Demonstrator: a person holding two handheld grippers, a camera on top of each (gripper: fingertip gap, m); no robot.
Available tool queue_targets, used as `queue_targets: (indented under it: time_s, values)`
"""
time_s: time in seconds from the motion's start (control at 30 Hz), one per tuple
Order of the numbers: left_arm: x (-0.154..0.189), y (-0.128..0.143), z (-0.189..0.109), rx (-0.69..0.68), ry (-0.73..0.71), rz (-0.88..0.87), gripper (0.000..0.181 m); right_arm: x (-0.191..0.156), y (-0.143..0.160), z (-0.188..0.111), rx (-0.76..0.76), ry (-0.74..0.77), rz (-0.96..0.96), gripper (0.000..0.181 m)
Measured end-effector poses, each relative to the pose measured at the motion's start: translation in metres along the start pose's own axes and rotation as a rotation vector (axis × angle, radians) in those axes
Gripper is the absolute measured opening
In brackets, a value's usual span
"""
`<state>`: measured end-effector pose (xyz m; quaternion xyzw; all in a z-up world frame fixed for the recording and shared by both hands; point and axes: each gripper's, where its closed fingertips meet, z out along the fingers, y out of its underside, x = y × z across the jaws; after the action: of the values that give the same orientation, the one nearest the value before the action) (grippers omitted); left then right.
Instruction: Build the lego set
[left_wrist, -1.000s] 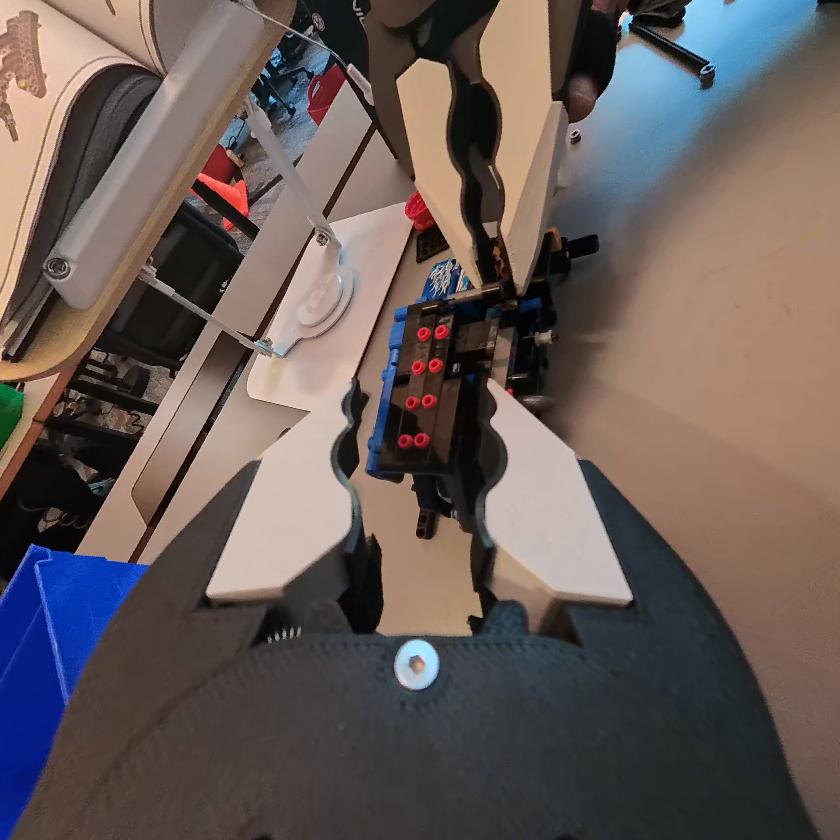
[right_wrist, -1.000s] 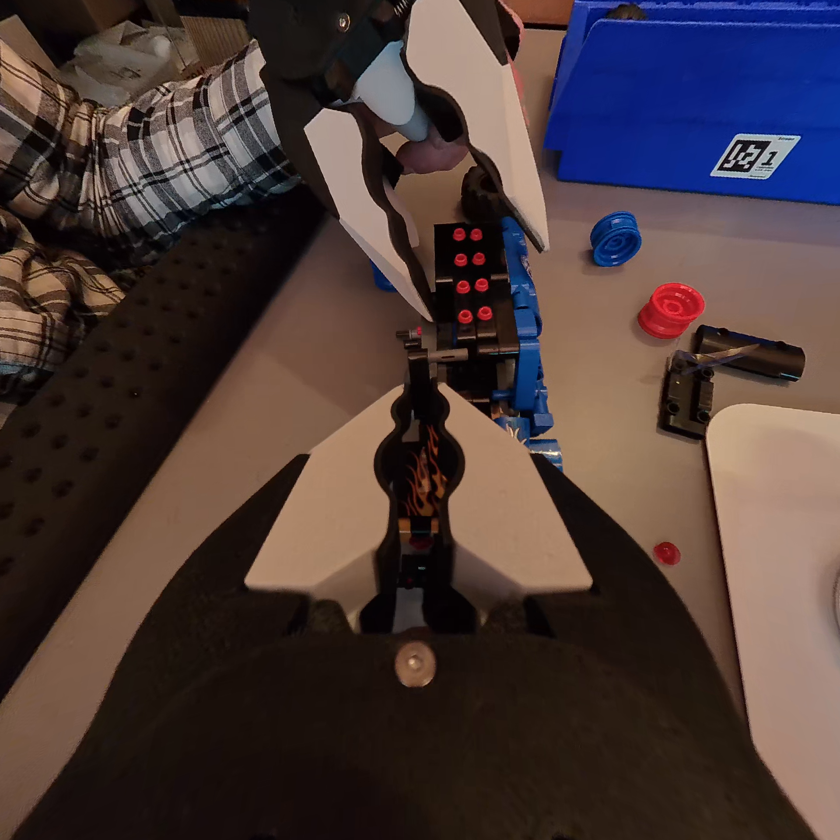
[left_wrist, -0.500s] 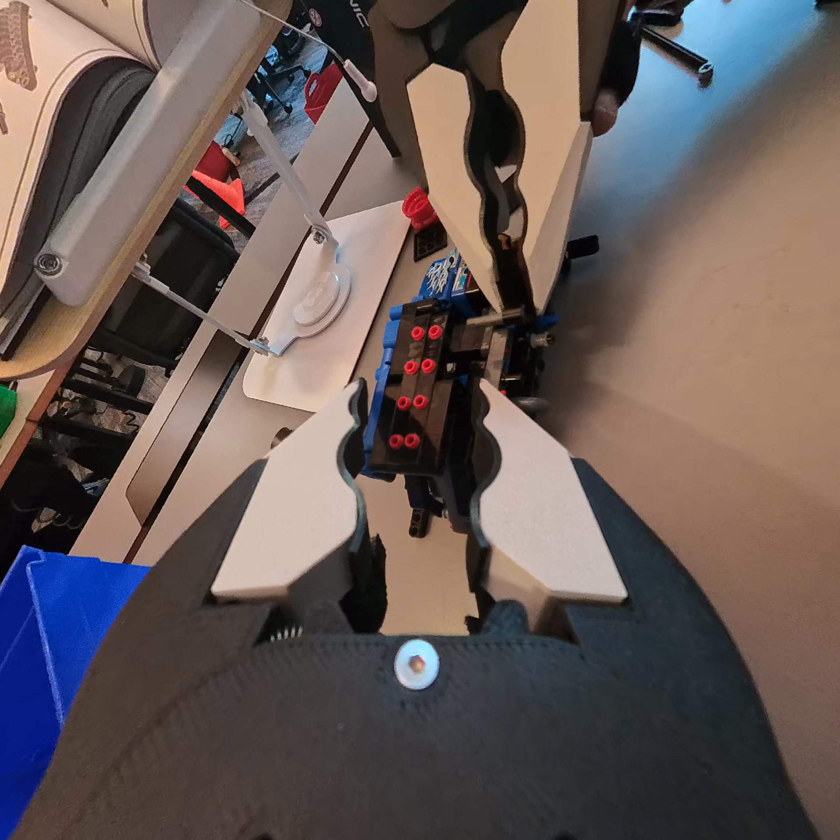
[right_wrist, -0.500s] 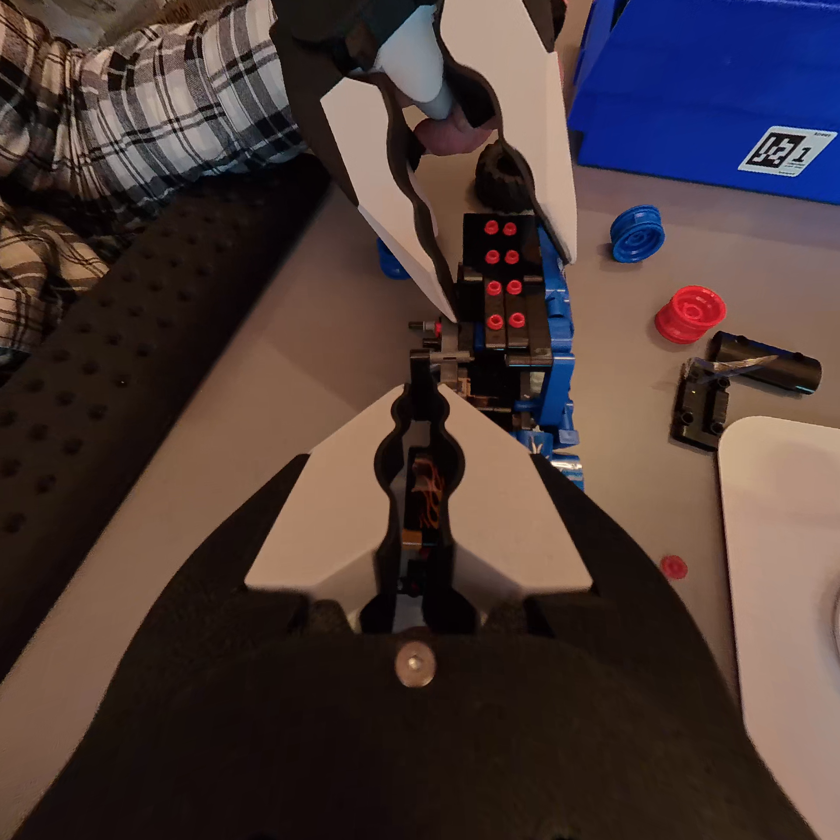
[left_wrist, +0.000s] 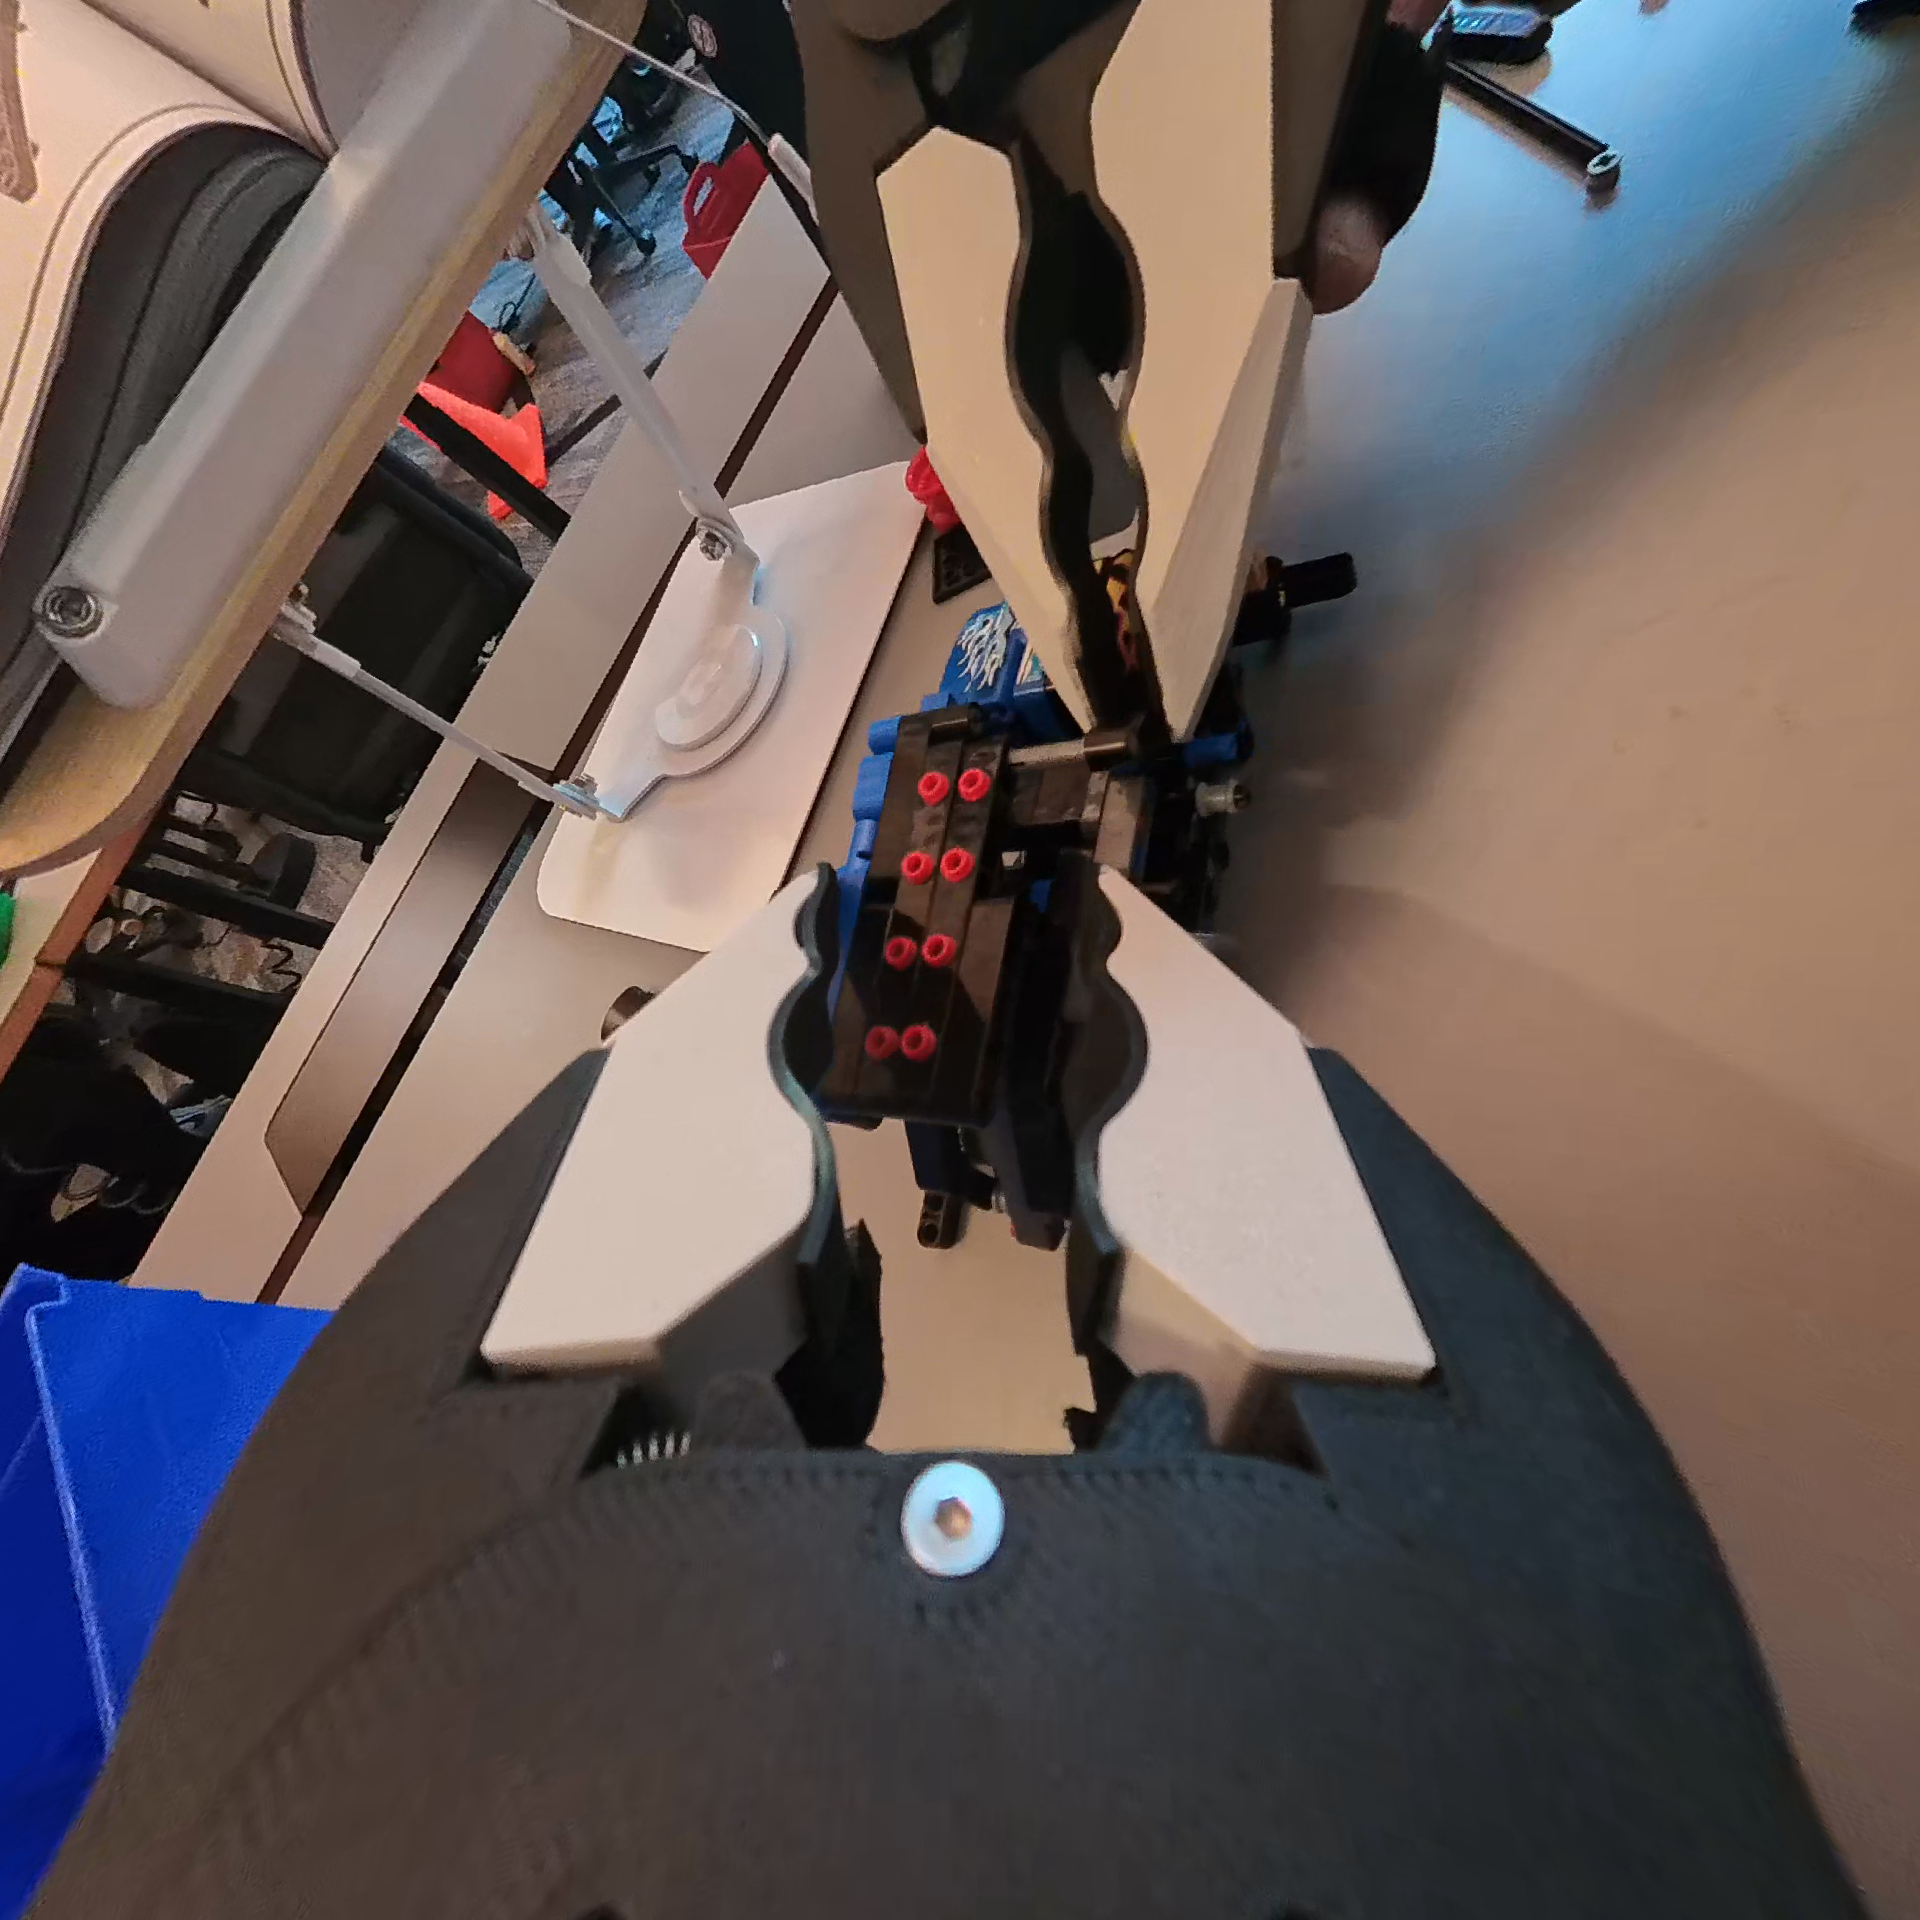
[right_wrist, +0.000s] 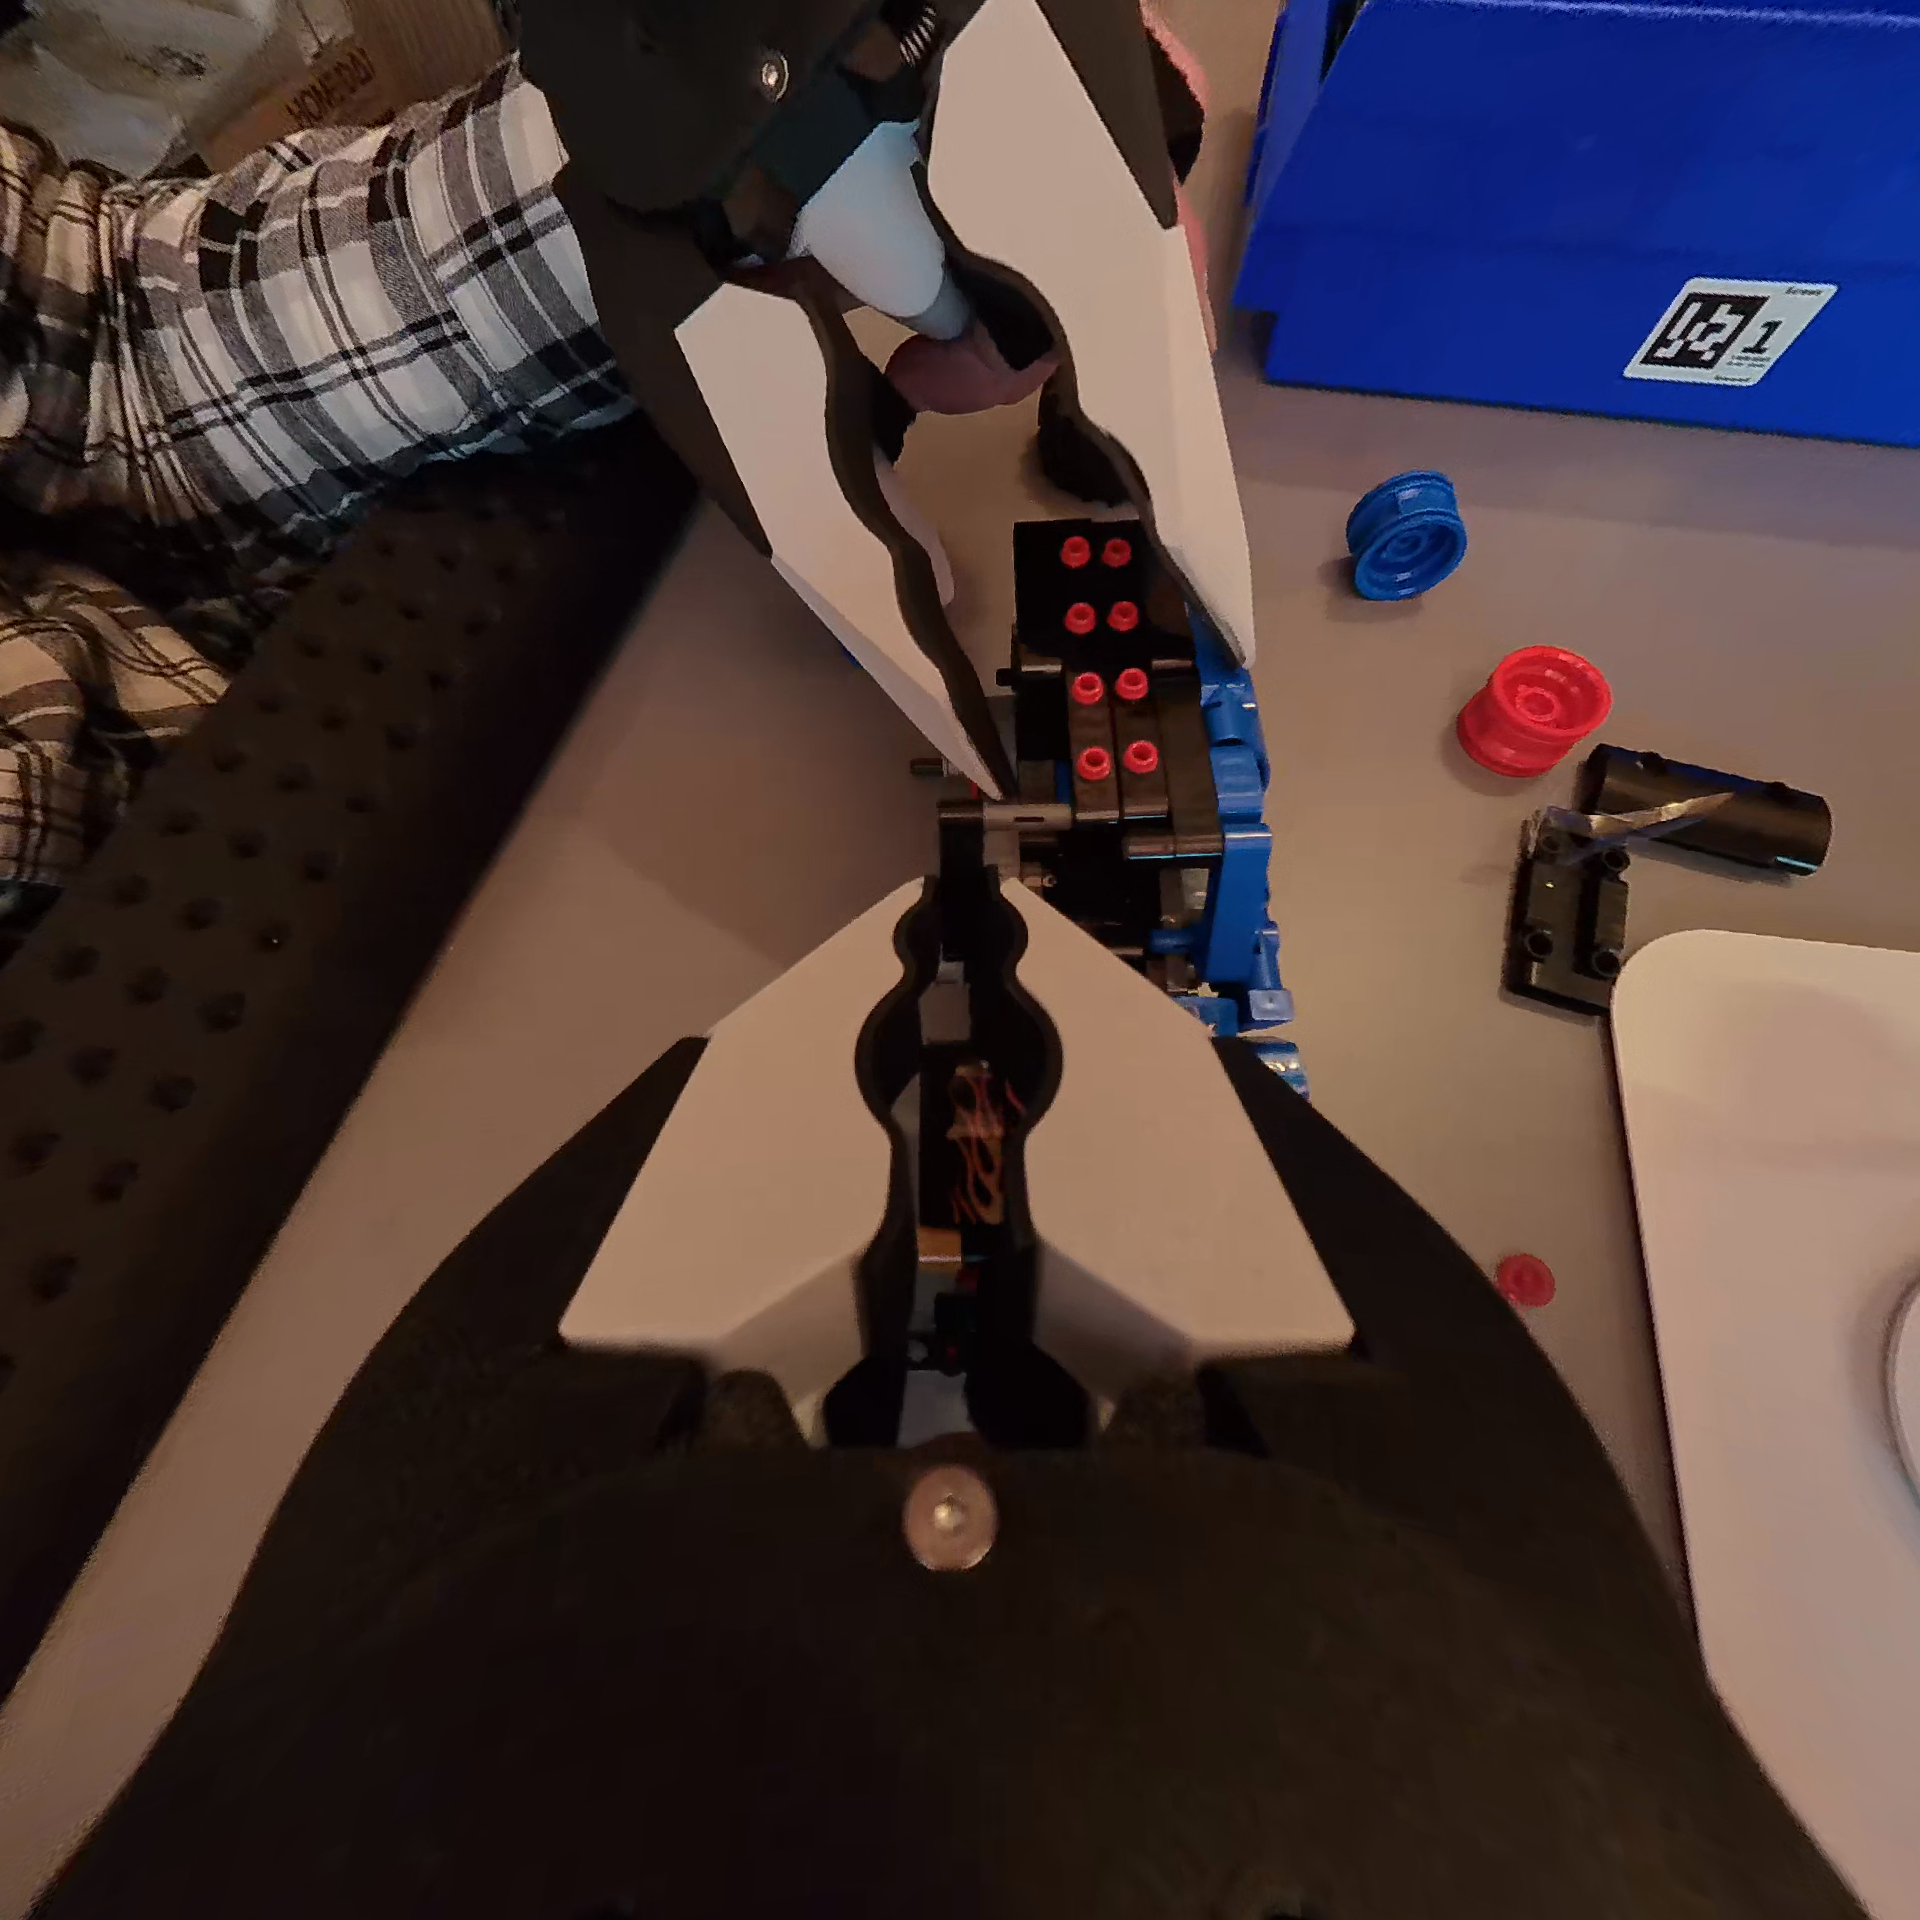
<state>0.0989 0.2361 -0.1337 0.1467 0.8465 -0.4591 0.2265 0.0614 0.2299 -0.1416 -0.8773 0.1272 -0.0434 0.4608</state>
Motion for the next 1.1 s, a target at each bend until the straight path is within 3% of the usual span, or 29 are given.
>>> queue_targets:
  time_s: [0.63, 0.73, 0.83, 0.93, 1.1]
  values:
    - [-0.001, 0.0, 0.001, 0.01, 0.014, -0.045, 0.049, 0.007, 0.001, -0.002, -0.015, 0.031, 0.034, 0.006]
    - [0.001, -0.002, 0.003, 0.016, 0.038, -0.063, 0.057, 0.008, 0.001, -0.002, -0.011, 0.039, 0.024, 0.006]
    - [0.007, -0.008, 0.007, 0.01, 0.101, -0.108, 0.076, 0.009, 0.001, -0.001, -0.008, 0.044, 0.018, 0.006]
    - [0.007, -0.004, 0.017, -0.068, 0.125, -0.088, 0.085, 0.01, 0.0, -0.001, -0.005, 0.043, 0.018, 0.006]
    - [0.004, -0.011, 0.024, -0.053, 0.187, -0.151, 0.075, 0.01, 0.0, -0.001, -0.002, 0.044, 0.016, 0.006]
